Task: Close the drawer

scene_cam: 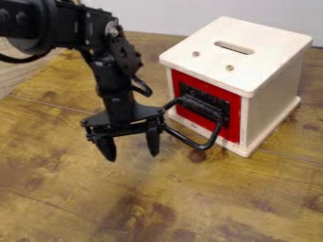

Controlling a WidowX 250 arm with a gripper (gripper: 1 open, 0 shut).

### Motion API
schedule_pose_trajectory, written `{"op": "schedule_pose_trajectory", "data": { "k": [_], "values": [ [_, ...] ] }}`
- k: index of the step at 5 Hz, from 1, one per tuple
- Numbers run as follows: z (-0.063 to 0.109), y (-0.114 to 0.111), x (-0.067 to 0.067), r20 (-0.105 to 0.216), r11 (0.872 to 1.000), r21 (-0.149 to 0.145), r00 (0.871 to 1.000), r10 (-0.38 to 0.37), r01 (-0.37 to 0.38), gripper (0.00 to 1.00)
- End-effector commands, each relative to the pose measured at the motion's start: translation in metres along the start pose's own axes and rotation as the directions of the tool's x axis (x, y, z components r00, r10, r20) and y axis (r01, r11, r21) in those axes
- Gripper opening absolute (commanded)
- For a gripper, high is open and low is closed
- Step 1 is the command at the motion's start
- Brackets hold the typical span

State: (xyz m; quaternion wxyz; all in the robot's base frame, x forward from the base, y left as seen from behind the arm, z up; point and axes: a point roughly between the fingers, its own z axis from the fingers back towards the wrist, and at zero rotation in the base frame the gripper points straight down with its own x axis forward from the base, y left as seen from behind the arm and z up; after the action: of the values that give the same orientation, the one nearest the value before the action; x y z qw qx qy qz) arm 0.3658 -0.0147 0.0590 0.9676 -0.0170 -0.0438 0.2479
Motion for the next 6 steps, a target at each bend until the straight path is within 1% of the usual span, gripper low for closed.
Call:
{"op": "schedule_pose_trajectory", "data": {
  "k": [1,4,6],
  "values": [
    [0.040,0.006,0.009,0.080,0.999,-0.036,0.997,-0.020,0.023,1.00],
    [0.053,0.010,0.005,0.088,0.999,-0.012,0.996,0.034,-0.033,1.00],
    [0.073,0.024,0.009,0.105,0.999,0.003,0.993,0.047,-0.048,1.00]
  ]
}}
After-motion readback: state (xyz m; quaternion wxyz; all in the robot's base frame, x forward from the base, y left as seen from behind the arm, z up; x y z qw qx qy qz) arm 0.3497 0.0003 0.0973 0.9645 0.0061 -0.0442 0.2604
